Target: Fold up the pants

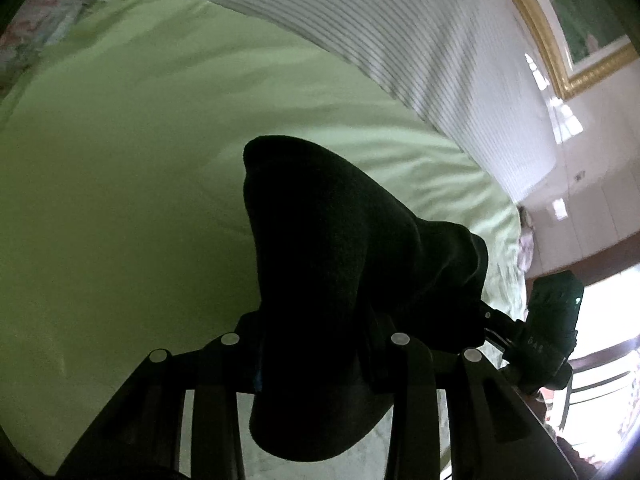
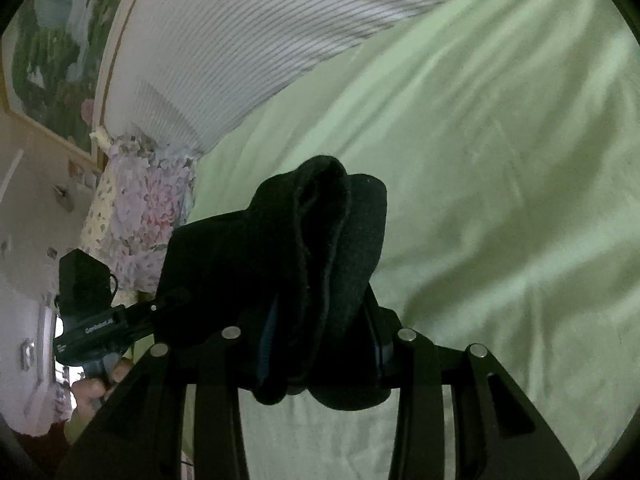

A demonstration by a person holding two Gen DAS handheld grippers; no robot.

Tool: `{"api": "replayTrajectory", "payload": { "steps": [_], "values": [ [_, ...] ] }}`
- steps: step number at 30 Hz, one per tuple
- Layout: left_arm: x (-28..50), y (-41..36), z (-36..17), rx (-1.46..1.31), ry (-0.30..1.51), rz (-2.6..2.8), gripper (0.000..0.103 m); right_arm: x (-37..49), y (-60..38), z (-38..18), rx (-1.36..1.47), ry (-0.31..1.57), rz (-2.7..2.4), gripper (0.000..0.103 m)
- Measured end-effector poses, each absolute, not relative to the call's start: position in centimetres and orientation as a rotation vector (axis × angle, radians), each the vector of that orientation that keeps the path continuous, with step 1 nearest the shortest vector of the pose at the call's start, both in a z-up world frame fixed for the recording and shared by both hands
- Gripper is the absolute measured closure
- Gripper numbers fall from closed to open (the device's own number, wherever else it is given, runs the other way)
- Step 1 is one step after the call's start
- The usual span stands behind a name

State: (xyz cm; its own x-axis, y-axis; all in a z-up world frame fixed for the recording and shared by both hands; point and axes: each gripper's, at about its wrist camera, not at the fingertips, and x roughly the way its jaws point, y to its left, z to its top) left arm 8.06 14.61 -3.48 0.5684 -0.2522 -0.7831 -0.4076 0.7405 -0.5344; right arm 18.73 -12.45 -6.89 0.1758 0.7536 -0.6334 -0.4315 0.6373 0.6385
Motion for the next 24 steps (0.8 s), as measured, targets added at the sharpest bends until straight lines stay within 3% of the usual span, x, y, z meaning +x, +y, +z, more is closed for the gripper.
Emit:
{"api": "replayTrajectory", "payload": {
  "steps": [16,24],
  "values": [
    [9.2,20.6,-5.9,-0.788,0.995,0.209,0.067,22.0,-5.2,-8.4,0.267,1.151,0.886,0.064],
    [8.9,20.7,-6.9,-0.776,1.025,0.224,0.055,22.3,-5.4,-9.0,0.268,1.174,0.865,0.053]
  ]
}}
